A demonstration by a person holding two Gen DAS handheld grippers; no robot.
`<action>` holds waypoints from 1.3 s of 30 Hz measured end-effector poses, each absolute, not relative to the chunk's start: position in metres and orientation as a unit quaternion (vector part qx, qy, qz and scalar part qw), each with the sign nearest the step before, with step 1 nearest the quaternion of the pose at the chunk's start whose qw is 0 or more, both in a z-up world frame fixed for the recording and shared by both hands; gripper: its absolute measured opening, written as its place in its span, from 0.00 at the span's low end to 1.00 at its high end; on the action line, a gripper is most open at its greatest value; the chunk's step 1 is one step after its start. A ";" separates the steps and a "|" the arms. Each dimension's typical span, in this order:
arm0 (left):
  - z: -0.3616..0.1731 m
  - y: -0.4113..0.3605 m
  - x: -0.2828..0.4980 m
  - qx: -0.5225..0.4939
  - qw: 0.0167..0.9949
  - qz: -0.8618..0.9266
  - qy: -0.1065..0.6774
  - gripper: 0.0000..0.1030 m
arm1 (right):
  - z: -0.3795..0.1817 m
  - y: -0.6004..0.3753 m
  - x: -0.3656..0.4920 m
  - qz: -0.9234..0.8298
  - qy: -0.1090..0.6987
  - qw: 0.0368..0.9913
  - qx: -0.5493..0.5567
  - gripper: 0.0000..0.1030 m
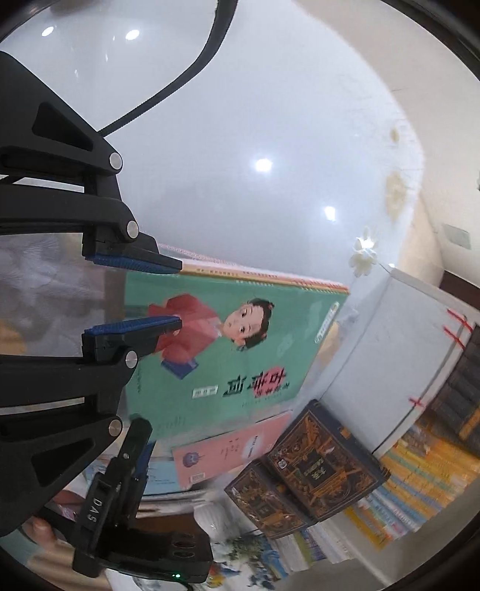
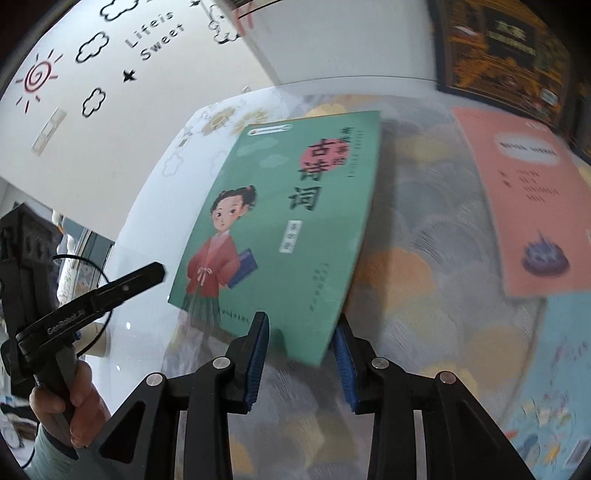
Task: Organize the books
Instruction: 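Lower the green book onto the brown book and open both grippers, then move both grippers to the white wisdom-story book on the pile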
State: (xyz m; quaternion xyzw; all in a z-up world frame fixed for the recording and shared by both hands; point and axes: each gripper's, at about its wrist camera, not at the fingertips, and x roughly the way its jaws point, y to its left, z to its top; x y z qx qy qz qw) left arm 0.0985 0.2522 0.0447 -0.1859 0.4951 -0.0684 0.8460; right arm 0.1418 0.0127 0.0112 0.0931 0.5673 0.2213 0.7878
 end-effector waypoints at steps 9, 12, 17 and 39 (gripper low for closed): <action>0.088 0.197 0.067 -0.107 0.874 -0.079 0.468 0.25 | 0.035 -0.042 0.089 0.194 0.546 0.801 0.153 0.33; 0.099 0.179 0.054 -0.096 0.879 -0.090 0.459 0.25 | 0.044 -0.063 0.069 0.186 0.535 0.806 0.172 0.33; 0.116 0.139 0.034 -0.072 0.881 -0.117 0.453 0.25 | 0.056 -0.111 0.033 0.171 0.513 0.812 0.221 0.41; 0.117 -0.116 -0.041 -0.036 0.833 -0.246 0.494 0.64 | 0.044 -0.384 -0.107 0.070 0.481 0.801 0.350 0.51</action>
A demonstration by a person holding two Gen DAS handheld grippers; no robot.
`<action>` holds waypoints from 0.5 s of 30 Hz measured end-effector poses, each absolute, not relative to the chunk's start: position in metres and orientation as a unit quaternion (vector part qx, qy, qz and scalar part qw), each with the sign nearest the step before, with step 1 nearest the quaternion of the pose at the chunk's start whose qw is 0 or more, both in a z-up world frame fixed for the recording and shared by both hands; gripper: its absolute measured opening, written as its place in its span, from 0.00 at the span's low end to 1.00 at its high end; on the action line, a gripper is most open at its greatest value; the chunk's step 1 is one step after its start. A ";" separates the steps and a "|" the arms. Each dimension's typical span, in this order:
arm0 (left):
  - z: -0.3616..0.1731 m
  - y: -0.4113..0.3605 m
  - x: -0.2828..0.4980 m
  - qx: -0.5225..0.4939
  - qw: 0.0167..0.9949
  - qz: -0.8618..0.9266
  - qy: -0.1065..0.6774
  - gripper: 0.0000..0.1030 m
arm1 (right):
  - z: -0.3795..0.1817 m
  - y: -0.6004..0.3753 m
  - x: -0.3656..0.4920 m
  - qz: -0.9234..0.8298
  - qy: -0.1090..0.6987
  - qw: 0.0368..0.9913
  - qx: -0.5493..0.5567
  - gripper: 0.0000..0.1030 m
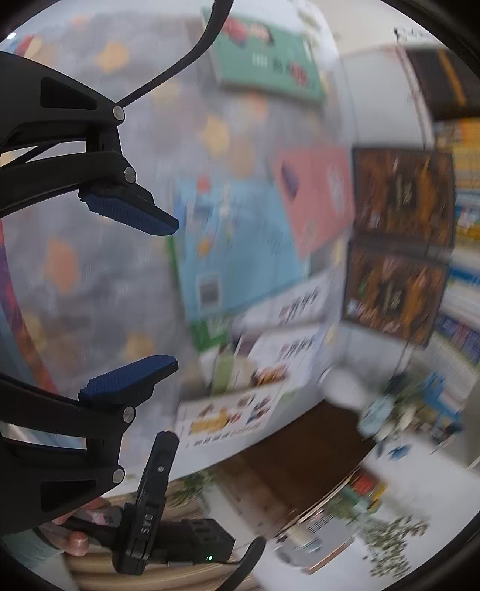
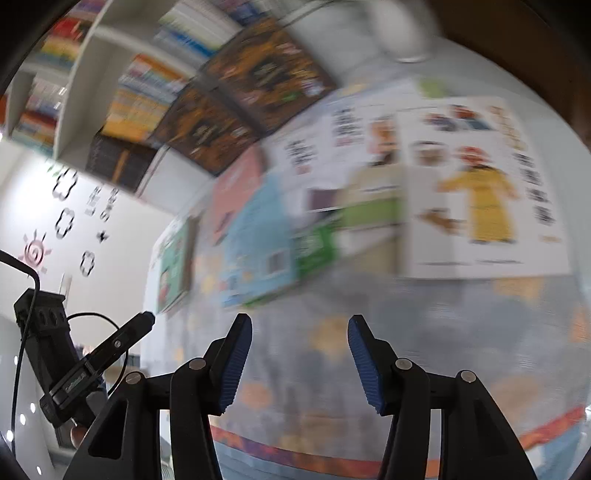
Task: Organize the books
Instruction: 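Move both grippers to the white wisdom-story book on the pile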
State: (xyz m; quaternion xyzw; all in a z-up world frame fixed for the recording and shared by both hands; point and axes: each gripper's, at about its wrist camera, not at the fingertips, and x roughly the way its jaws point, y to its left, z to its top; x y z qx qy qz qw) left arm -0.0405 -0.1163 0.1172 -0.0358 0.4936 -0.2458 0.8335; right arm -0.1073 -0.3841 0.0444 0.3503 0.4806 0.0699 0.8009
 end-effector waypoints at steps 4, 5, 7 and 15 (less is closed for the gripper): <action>0.099 -0.171 -0.039 -0.045 0.810 -0.285 0.510 0.64 | 0.028 -0.438 -0.130 0.010 0.473 0.797 0.376 0.51; 0.095 -0.186 -0.039 -0.042 0.807 -0.293 0.510 0.64 | 0.025 -0.453 -0.135 -0.017 0.467 0.797 0.381 0.51; 0.088 -0.213 -0.039 -0.037 0.801 -0.310 0.511 0.62 | 0.022 -0.473 -0.141 -0.051 0.460 0.800 0.382 0.51; 0.049 -0.294 -0.011 -0.044 0.776 -0.325 0.538 0.47 | 0.006 -0.534 -0.116 -0.105 0.469 0.802 0.354 0.44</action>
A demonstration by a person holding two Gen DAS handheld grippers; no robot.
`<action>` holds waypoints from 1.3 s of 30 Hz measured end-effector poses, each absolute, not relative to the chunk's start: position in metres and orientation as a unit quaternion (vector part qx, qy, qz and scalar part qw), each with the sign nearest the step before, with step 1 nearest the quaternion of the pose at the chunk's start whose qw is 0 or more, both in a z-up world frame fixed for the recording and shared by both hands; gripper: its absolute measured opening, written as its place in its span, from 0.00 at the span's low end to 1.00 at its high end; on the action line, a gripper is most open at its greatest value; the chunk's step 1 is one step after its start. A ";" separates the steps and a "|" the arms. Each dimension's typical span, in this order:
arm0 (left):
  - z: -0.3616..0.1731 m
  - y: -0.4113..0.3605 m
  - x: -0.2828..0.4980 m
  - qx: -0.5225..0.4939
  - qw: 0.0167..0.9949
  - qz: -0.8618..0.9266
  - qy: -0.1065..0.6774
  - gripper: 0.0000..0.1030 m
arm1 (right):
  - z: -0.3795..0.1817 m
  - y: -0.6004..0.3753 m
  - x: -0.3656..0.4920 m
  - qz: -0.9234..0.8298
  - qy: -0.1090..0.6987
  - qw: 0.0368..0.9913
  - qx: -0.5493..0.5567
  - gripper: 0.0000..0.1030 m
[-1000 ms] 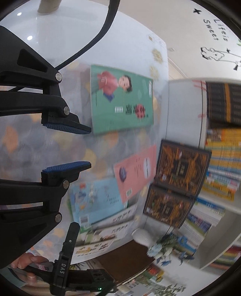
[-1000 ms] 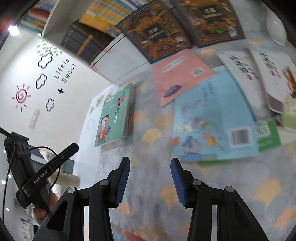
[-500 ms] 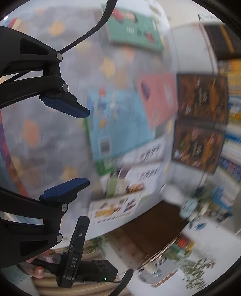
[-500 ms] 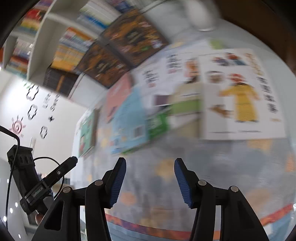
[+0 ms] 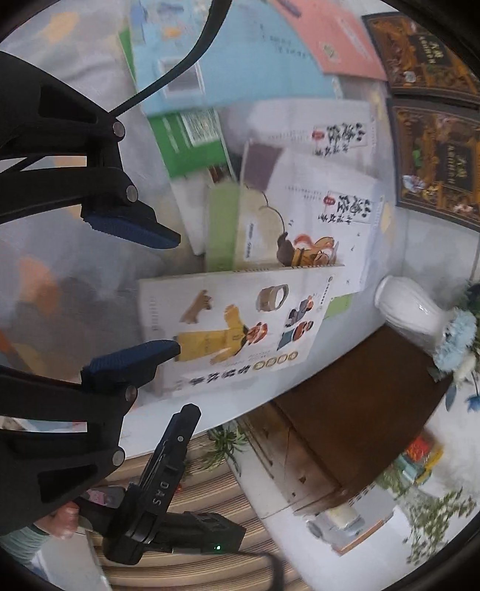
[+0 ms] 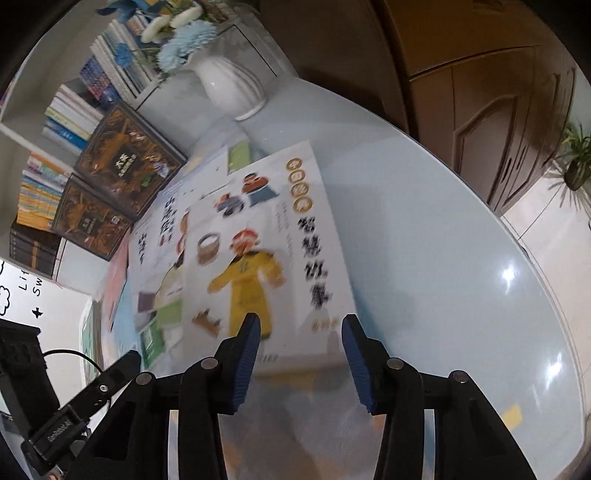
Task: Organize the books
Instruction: 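Move both grippers to the white wisdom-story book on the pile, then close both grippers on the white book edge and lift it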
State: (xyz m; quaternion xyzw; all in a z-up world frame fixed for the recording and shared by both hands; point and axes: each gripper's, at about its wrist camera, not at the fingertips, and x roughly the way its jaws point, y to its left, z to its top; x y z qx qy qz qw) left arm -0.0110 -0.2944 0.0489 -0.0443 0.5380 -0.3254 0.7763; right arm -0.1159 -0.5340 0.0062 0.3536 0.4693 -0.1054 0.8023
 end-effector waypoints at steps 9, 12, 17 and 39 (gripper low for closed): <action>0.018 -0.316 0.010 -0.062 0.765 -0.296 0.569 0.47 | -0.018 -0.556 -0.070 -0.114 0.503 0.796 0.317 0.44; 0.008 -0.324 0.010 -0.062 0.756 -0.297 0.579 0.47 | -0.026 -0.559 -0.062 -0.106 0.512 0.789 0.321 0.44; 0.003 -0.331 0.005 -0.061 0.752 -0.304 0.581 0.47 | -0.025 -0.551 -0.059 -0.077 0.529 0.791 0.299 0.45; 0.000 -0.177 -0.085 -0.096 0.786 -0.200 0.577 0.46 | -0.024 -0.403 -0.091 0.083 0.577 0.796 0.163 0.45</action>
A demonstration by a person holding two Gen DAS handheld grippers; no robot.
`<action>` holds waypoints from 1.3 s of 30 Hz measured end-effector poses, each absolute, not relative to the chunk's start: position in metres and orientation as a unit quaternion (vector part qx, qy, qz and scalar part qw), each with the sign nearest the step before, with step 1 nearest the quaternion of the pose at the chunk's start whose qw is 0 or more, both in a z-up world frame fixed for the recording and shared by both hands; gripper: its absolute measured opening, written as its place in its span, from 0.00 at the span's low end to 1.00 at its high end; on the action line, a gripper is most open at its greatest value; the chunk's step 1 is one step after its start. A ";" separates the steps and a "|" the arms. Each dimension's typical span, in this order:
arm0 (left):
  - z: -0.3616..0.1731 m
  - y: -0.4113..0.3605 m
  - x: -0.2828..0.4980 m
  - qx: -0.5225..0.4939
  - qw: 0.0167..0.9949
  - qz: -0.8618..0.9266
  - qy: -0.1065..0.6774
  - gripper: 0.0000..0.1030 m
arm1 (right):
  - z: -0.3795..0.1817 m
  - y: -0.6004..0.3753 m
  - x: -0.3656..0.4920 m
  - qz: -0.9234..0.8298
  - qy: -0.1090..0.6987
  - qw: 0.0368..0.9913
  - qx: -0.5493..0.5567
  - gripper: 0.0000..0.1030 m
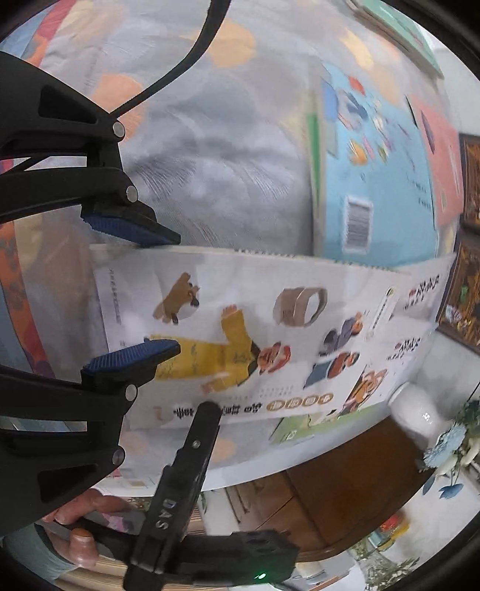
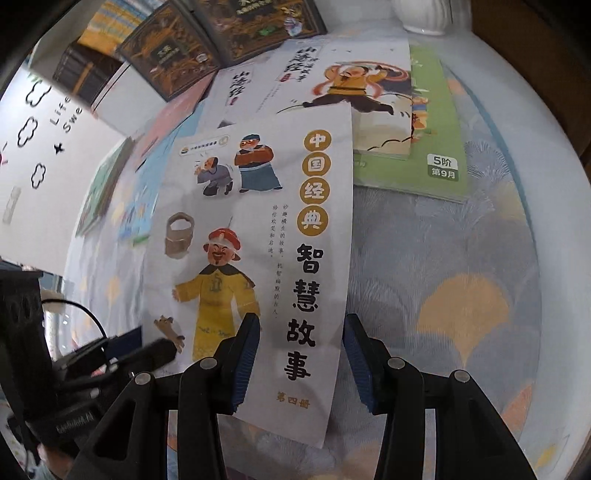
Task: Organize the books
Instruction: 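Close both grippers on the white book edge and lift it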
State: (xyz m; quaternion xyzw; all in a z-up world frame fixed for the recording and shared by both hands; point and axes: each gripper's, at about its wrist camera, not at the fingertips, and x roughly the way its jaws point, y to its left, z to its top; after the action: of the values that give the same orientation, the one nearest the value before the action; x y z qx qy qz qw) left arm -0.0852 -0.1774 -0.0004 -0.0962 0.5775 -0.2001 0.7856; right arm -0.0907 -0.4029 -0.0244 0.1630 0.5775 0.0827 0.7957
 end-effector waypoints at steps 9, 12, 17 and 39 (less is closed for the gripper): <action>-0.010 -0.177 -0.095 -0.113 0.798 -0.194 0.559 0.47 | -0.029 -0.398 -0.123 0.073 0.559 0.816 0.131 0.29; -0.004 -0.181 -0.091 -0.128 0.795 -0.205 0.556 0.47 | -0.029 -0.395 -0.124 0.074 0.557 0.817 0.128 0.29; 0.023 -0.161 -0.095 -0.238 0.773 -0.268 0.523 0.43 | -0.032 -0.403 -0.125 0.082 0.556 0.809 0.173 0.30; 0.009 -0.174 -0.064 -0.398 0.683 -0.311 0.528 0.12 | -0.054 -0.472 -0.128 0.160 0.555 0.689 0.438 0.59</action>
State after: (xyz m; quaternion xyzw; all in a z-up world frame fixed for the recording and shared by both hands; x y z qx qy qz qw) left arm -0.0641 -0.1740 0.0094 -0.3980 0.5280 -0.3108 0.6828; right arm -0.1276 -0.4723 -0.0535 0.4375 0.5546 0.1600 0.6895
